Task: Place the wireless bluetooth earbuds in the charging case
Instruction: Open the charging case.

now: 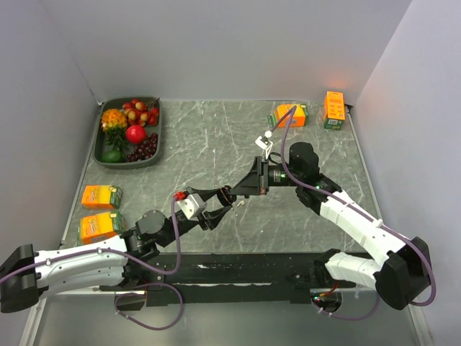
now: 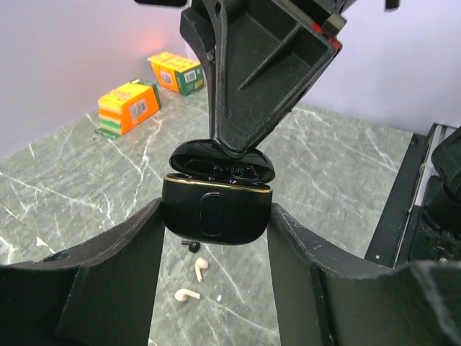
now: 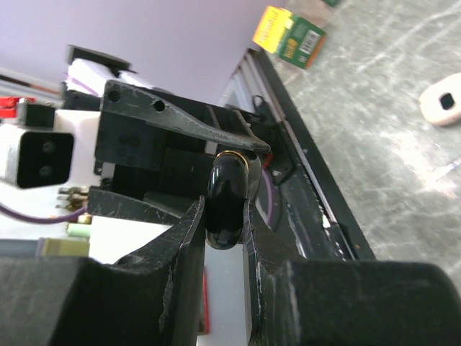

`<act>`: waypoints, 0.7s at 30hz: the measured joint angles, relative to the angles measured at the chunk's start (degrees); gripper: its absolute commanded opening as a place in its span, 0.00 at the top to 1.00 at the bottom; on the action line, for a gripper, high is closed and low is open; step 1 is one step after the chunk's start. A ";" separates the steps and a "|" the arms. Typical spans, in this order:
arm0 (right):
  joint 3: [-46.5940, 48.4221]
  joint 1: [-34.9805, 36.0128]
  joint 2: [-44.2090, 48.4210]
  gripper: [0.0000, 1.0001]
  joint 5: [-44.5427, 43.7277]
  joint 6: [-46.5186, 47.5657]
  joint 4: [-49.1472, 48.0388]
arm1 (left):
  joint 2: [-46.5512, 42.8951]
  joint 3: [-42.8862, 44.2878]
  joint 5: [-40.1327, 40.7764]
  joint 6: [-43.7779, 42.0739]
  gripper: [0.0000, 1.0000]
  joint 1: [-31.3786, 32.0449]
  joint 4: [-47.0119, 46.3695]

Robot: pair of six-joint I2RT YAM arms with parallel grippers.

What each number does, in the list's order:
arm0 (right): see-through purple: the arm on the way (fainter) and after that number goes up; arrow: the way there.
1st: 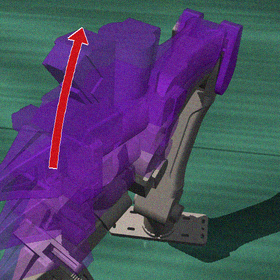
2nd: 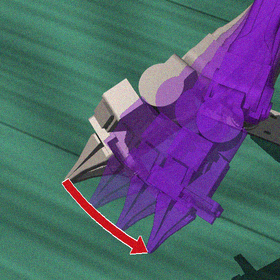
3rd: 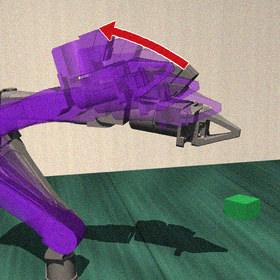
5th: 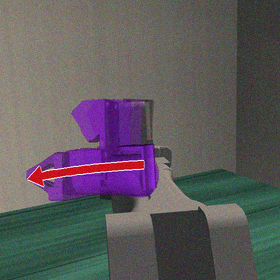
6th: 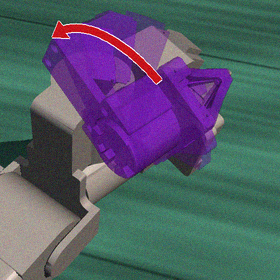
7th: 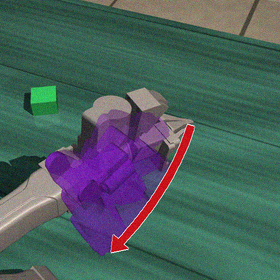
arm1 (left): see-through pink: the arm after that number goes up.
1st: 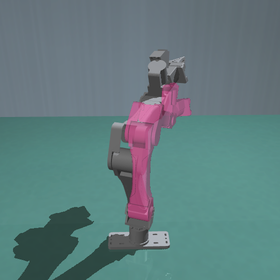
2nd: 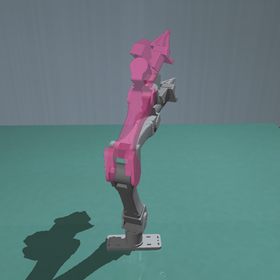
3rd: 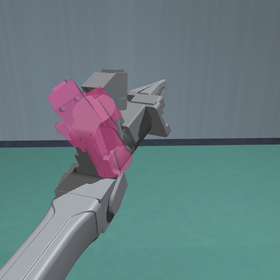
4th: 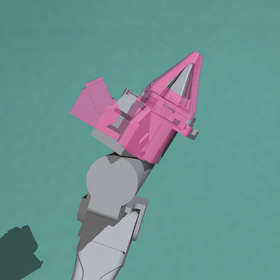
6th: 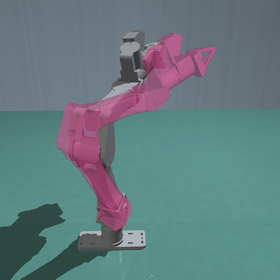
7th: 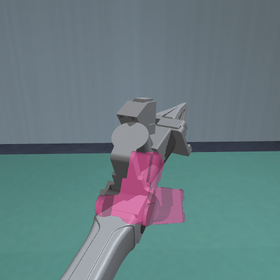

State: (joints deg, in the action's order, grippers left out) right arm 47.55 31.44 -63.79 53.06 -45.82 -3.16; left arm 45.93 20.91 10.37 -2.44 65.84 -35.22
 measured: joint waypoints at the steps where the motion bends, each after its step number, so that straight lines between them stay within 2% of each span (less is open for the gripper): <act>1: -0.50 -0.20 0.00 1.00 0.55 -1.09 -1.55 | -0.17 0.00 0.00 -0.02 0.99 0.00 -0.15; 10: -4.83 -1.51 -2.14 0.96 4.55 -11.52 -15.96 | -0.74 0.00 0.48 -0.11 0.99 0.02 -0.55; 21: -10.75 -2.38 -8.33 0.95 7.72 -29.44 -41.13 | -1.99 -0.02 1.62 -0.13 0.99 0.02 -0.35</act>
State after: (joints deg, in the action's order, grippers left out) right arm 36.80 29.06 -72.12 60.77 -75.26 -44.29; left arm 43.94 20.88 11.99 -2.57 65.87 -35.57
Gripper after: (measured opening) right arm 0.279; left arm 0.582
